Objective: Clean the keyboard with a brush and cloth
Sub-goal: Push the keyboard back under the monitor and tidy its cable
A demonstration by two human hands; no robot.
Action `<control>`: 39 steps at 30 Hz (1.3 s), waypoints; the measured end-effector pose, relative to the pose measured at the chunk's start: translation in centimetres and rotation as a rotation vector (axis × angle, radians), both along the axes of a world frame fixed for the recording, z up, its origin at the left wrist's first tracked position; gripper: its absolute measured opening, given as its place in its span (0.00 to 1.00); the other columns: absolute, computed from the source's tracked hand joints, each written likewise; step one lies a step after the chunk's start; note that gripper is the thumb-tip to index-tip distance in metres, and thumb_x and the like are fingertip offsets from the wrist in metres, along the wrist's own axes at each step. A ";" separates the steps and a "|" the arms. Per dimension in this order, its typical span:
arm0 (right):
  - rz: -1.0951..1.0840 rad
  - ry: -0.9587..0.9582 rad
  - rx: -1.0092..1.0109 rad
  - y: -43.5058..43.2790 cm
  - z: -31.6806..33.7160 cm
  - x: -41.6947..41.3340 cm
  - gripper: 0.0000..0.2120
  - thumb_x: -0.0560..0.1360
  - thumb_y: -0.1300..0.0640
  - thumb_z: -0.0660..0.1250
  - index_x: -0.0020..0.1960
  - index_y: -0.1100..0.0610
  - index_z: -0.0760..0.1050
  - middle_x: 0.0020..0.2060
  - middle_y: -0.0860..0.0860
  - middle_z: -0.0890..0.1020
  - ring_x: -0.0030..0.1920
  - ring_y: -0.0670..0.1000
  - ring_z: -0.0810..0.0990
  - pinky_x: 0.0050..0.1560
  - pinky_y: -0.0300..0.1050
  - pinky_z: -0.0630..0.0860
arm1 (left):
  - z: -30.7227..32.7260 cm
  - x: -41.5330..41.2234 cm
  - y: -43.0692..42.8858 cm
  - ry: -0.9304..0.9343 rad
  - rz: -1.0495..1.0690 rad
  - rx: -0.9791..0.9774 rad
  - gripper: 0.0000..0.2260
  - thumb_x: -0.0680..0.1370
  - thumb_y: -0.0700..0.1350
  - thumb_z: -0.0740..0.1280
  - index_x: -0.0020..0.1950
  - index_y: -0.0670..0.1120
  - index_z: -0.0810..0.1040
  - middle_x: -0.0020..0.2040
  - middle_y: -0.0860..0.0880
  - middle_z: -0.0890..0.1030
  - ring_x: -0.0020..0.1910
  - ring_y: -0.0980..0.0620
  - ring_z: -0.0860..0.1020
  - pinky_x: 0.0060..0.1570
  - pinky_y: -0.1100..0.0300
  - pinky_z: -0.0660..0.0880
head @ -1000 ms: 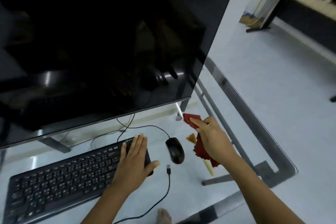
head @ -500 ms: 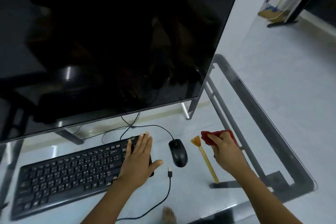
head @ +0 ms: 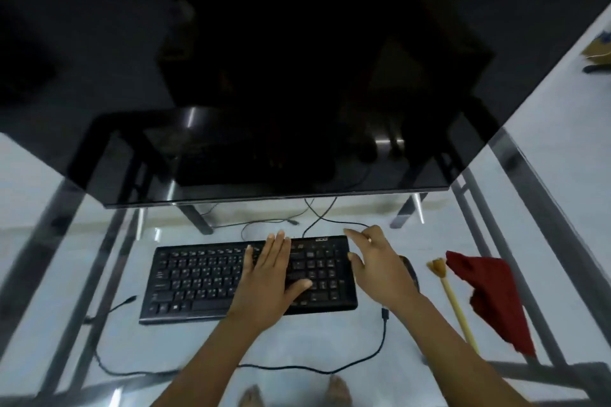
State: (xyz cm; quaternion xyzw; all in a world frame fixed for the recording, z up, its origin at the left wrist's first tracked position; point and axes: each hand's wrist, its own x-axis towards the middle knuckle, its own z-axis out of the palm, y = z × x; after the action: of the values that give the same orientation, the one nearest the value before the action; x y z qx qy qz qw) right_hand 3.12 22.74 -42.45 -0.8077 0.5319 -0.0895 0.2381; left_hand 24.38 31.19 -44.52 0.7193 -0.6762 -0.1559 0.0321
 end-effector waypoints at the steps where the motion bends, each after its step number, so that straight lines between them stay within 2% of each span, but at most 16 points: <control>1: 0.009 0.003 0.017 0.4 -0.1 1.2 0.21 0.80 0.55 0.61 0.73 0.51 0.66 0.63 0.52 0.68 0.59 0.53 0.74 0.59 0.46 0.75 | 0.0 1.3 0.7 -0.004 0.023 -0.005 0.41 0.74 0.71 0.45 0.79 0.47 0.43 0.79 0.51 0.40 0.76 0.54 0.36 0.73 0.47 0.34; 6: -0.031 0.055 0.006 2.6 -1.4 4.2 0.24 0.77 0.56 0.66 0.72 0.54 0.68 0.62 0.56 0.70 0.62 0.58 0.71 0.64 0.50 0.72 | -0.9 7.0 4.4 0.039 0.182 -0.047 0.47 0.70 0.76 0.39 0.79 0.46 0.46 0.79 0.51 0.43 0.76 0.54 0.38 0.72 0.49 0.35; 11: -0.170 0.152 0.040 4.9 -2.7 4.1 0.34 0.72 0.44 0.71 0.73 0.55 0.66 0.68 0.59 0.68 0.65 0.63 0.69 0.63 0.58 0.71 | -1.9 11.3 8.3 0.096 0.408 -0.041 0.52 0.65 0.78 0.48 0.79 0.44 0.50 0.79 0.44 0.45 0.78 0.47 0.41 0.73 0.45 0.41; 13: -0.197 0.166 0.074 5.8 -2.9 4.0 0.38 0.71 0.42 0.72 0.74 0.56 0.64 0.70 0.60 0.66 0.67 0.64 0.68 0.64 0.59 0.71 | -2.5 12.3 9.8 0.136 0.471 -0.022 0.55 0.63 0.80 0.47 0.78 0.43 0.51 0.79 0.40 0.47 0.78 0.42 0.44 0.74 0.41 0.47; 15: -0.178 0.160 0.108 6.5 -3.3 3.8 0.42 0.69 0.42 0.74 0.76 0.57 0.61 0.71 0.60 0.64 0.68 0.63 0.67 0.64 0.59 0.70 | -3.1 12.8 11.0 0.167 0.495 0.003 0.56 0.63 0.81 0.47 0.79 0.44 0.48 0.79 0.40 0.46 0.78 0.41 0.45 0.73 0.41 0.49; 20: -0.131 0.157 0.137 7.0 -4.2 4.0 0.51 0.67 0.42 0.76 0.79 0.58 0.52 0.76 0.58 0.56 0.73 0.61 0.60 0.72 0.57 0.63 | -4.2 13.7 11.9 0.204 0.478 -0.035 0.50 0.67 0.75 0.55 0.79 0.43 0.49 0.79 0.41 0.49 0.77 0.42 0.48 0.72 0.41 0.54; 22: -0.133 0.160 0.124 6.4 -4.5 4.4 0.51 0.66 0.43 0.77 0.78 0.59 0.54 0.75 0.60 0.57 0.72 0.62 0.61 0.71 0.58 0.63 | -4.3 14.2 11.4 0.234 0.500 -0.053 0.50 0.67 0.74 0.56 0.79 0.44 0.49 0.79 0.43 0.49 0.78 0.44 0.47 0.72 0.44 0.53; 24: -0.139 0.164 0.100 5.6 -4.9 4.9 0.51 0.64 0.43 0.79 0.77 0.61 0.57 0.74 0.62 0.61 0.69 0.65 0.66 0.68 0.61 0.67 | -4.2 14.8 10.5 0.268 0.532 -0.074 0.50 0.68 0.73 0.62 0.79 0.45 0.49 0.79 0.45 0.48 0.78 0.45 0.46 0.73 0.43 0.54; 29: -0.149 0.150 0.078 3.0 -4.6 6.8 0.51 0.63 0.42 0.79 0.76 0.62 0.60 0.71 0.62 0.65 0.67 0.65 0.68 0.67 0.63 0.69 | -3.7 16.7 7.9 0.385 0.596 -0.104 0.48 0.69 0.57 0.74 0.79 0.49 0.48 0.80 0.50 0.45 0.78 0.50 0.44 0.72 0.42 0.61; 32: -0.147 0.145 0.072 1.6 -4.6 7.8 0.51 0.63 0.41 0.79 0.76 0.62 0.60 0.71 0.61 0.65 0.66 0.65 0.68 0.67 0.63 0.69 | -3.7 17.8 6.5 0.420 0.634 -0.113 0.48 0.69 0.55 0.75 0.79 0.48 0.48 0.79 0.52 0.45 0.78 0.52 0.47 0.71 0.44 0.63; 39: -0.160 0.106 0.065 -0.6 -3.6 9.5 0.49 0.63 0.47 0.80 0.76 0.61 0.61 0.71 0.62 0.65 0.66 0.66 0.67 0.67 0.62 0.66 | -4.1 19.4 4.1 0.400 0.607 -0.151 0.49 0.69 0.55 0.76 0.79 0.47 0.49 0.79 0.53 0.48 0.78 0.54 0.48 0.71 0.47 0.63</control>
State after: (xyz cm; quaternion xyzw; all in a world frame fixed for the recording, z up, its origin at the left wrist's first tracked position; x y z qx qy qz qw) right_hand 12.59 22.18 -46.03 -0.7581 0.6092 -0.0481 0.2278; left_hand 43.79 35.24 -48.61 0.8380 -0.4219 -0.2264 0.2616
